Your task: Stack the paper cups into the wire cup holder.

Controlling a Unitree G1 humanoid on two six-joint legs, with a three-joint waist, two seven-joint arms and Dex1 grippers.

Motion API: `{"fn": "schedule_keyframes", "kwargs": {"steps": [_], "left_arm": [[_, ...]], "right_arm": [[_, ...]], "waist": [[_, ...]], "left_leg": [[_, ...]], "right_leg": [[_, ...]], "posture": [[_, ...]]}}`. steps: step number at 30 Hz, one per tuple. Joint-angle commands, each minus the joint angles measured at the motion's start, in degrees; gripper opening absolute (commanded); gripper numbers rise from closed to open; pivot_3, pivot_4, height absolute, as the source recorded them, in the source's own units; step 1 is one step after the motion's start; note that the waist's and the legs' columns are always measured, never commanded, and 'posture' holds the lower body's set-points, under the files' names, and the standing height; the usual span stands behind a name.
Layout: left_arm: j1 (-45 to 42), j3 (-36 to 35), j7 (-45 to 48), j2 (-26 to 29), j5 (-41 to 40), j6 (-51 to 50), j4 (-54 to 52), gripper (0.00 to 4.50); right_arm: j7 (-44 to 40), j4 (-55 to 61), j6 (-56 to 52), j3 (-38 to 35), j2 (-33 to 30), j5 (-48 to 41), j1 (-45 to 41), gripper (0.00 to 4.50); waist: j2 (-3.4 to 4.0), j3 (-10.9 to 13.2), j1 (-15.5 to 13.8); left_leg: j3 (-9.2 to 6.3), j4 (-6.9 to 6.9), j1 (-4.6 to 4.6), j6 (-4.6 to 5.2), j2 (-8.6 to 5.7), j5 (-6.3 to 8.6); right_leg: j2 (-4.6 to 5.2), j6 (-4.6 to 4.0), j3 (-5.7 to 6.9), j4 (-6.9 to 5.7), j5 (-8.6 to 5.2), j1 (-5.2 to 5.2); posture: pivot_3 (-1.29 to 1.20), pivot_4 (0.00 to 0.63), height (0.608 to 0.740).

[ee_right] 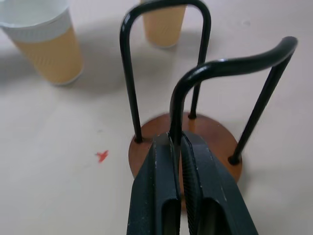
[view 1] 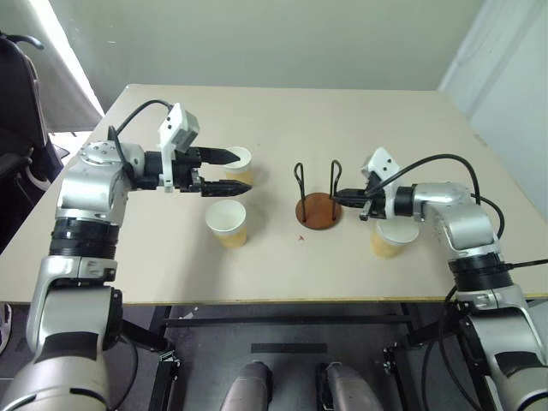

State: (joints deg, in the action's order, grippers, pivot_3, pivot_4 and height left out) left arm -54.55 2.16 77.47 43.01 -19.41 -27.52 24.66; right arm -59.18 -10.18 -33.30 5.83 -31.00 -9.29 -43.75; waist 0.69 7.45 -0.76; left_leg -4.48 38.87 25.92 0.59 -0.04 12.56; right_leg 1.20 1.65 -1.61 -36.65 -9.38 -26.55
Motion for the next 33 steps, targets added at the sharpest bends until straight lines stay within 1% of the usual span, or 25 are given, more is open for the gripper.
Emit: {"fn": "schedule_keyframes", "kwargs": {"steps": [1, 18, 21, 22, 26, 29, 33], "left_arm": [[-0.3, -0.6, 0.5, 1.0, 0.1, 0.3, -2.1, 4.50], [-0.5, -0.7, 0.2, 0.5, 0.7, 0.8, -1.8, 4.50], [-0.4, -0.7, 0.2, 0.4, 0.7, 0.9, -1.8, 4.50], [-0.4, -0.7, 0.2, 0.4, 0.7, 0.9, -1.8, 4.50], [-0.4, -0.7, 0.1, 0.3, 0.7, 0.8, -1.9, 4.50], [-0.5, -0.7, 0.0, 0.2, 0.7, 0.9, -1.8, 4.50], [-0.5, -0.8, -0.1, 0.0, 0.7, 1.0, -1.7, 4.50]], "right_arm": [[-0.6, 3.3, -0.4, -0.2, -1.5, -1.2, -0.2, 0.03], [-0.3, 0.6, 0.5, 1.8, -3.1, -0.1, -1.1, 0.03], [-0.4, -0.1, 0.3, 1.9, -3.2, -0.1, -1.6, 0.73], [-0.4, -0.2, 0.3, 1.9, -3.2, -0.1, -1.7, 1.05], [0.1, -0.6, 0.1, 1.6, -3.1, 0.0, -2.1, 2.53], [1.8, -1.0, -0.5, 1.0, -2.8, 0.2, -3.0, 3.52], [3.9, -1.6, -3.2, -0.8, -2.1, -1.2, -4.6, 3.52]], "waist": [[0.00, 0.0, 0.0], [0.00, 0.0, 0.0], [0.00, 0.0, 0.0], [0.00, 0.0, 0.0], [0.00, 0.0, 0.0], [0.00, 0.0, 0.0], [0.00, 0.0, 0.0]], "left_leg": [[0.00, 0.00, 0.00, 0.00, 0.00, 0.00], [0.00, 0.01, -0.01, 0.02, 0.00, -0.01], [-0.01, 0.02, -0.01, 0.02, 0.00, -0.01], [-0.01, 0.02, -0.01, 0.02, 0.00, -0.01], [-0.01, 0.02, -0.02, 0.02, 0.00, -0.01], [-0.01, 0.02, -0.02, 0.02, 0.00, -0.01], [0.00, 0.02, -0.02, 0.02, 0.00, -0.01]], "right_leg": [[0.00, 0.00, 0.00, 0.00, 0.00, 0.00], [0.00, 0.00, 0.00, -0.01, 0.00, 0.01], [0.00, 0.00, 0.00, -0.01, 0.00, 0.01], [0.00, 0.00, 0.00, -0.01, 0.00, 0.01], [0.00, 0.01, 0.00, -0.01, 0.00, 0.01], [0.00, 0.01, 0.00, -0.01, 0.00, 0.01], [0.00, 0.01, 0.00, -0.02, 0.00, 0.01]], "posture": [[0.00, 0.150, 0.740], [0.00, 0.150, 0.740], [0.00, 0.150, 0.740], [0.00, 0.150, 0.740], [0.00, 0.150, 0.740], [0.00, 0.150, 0.740], [0.00, 0.150, 0.740]]}}
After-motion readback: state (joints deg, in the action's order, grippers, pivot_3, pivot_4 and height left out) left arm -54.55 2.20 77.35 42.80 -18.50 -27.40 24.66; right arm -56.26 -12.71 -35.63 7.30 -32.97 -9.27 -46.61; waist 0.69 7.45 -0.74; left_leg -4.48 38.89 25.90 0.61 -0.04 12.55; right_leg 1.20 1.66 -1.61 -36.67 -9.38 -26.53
